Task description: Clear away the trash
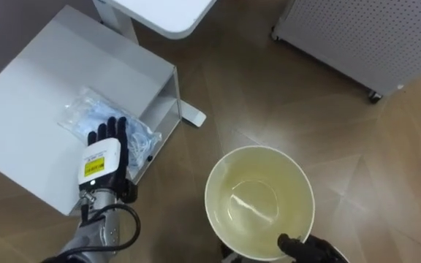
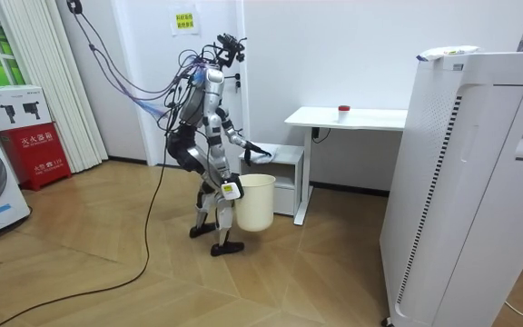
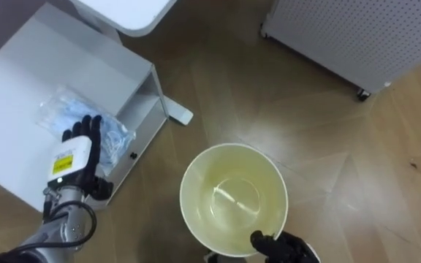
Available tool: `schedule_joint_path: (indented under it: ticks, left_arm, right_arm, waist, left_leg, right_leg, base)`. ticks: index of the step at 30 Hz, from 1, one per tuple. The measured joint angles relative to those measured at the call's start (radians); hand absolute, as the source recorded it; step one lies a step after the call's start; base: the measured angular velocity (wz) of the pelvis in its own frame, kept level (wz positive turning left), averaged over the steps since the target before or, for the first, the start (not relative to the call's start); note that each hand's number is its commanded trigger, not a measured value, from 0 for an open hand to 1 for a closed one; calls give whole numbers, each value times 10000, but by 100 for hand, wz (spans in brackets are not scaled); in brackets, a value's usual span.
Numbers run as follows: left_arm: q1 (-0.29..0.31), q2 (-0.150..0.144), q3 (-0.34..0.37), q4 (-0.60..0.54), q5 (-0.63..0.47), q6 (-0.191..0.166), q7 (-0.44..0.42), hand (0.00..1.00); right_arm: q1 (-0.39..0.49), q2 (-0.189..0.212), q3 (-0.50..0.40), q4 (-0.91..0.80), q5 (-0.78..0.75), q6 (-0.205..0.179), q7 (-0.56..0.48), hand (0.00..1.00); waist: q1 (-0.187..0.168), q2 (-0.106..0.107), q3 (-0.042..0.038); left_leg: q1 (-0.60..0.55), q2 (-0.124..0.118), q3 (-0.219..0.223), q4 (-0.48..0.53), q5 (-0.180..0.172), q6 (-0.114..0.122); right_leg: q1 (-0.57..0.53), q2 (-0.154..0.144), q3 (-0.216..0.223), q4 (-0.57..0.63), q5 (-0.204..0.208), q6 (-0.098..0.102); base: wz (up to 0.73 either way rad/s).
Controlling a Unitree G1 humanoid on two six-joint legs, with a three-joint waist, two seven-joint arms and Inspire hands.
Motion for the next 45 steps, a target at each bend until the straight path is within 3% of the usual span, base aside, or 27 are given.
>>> schedule_joint_path:
  ticks: [11, 12, 13, 18, 22, 24, 36, 45]
  left_arm:
    - [12, 90, -5, 283, 234, 174, -45, 0]
    - [3, 91, -5, 284, 236, 202, -47, 81]
    - [-12, 92, -6, 284, 243, 227, -47, 100]
    - [-67, 136, -71, 286, 294, 351, 82, 100]
    - [-324, 488, -223, 262, 293, 384, 386, 100]
    - [-349, 519, -253, 264, 294, 427, 379, 100]
    - [358, 415, -879, 361, 299, 459, 244, 100]
    - [461, 264, -1176, 405, 304, 475, 249, 100]
  right_arm:
    - [69, 28, -82, 22, 408, 91, 388, 100]
    - [69, 24, -83, 21, 435, 109, 394, 100]
    - [69, 24, -83, 21, 440, 119, 398, 100]
    - [68, 23, -82, 14, 502, 153, 420, 100]
    - [69, 8, -80, 18, 635, 246, 414, 100]
    - [76, -5, -79, 22, 640, 247, 413, 100]
    - [108, -9, 130, 1, 873, 231, 384, 100]
    - [104, -49, 300, -8, 1141, 209, 182, 100]
  waist:
    - [-156, -2, -5]
    - [-159, -1, -5]
    - [-159, -2, -7]
    - [-157, -2, -14]
    - [-151, 24, -45]
    - [-151, 66, -76]
    - [-140, 70, -78]
    - [25, 82, -84]
  left_leg:
    - [-45, -30, 58, 37, 4, 6]
    - [-56, -27, 59, 36, 4, 8]
    - [-65, -24, 58, 36, 2, 10]
    - [-65, -22, 59, 36, 1, 12]
    - [24, -27, 112, 35, 2, 13]
    - [74, -37, 155, 28, 4, 17]
    - [209, -43, 235, 52, 16, 33]
    - [163, -30, 228, 8, 17, 36]
  right_leg:
    - [-88, -129, -57, 130, 6, -30]
    - [-89, -132, -112, 122, 6, -29]
    - [-88, -135, -126, 114, 6, -29]
    - [-87, -138, -134, 113, 6, -29]
    - [-56, -144, -75, 115, 7, -29]
    - [-48, -143, -19, 136, 13, -25]
    - [16, -154, 65, 264, 16, -31]
    - [29, -114, 54, 92, 87, -9]
  base:
    - [1]
    - [0]
    - [0]
    - [0]
    - [-1]
    - [-5]
    - [0]
    - [-1]
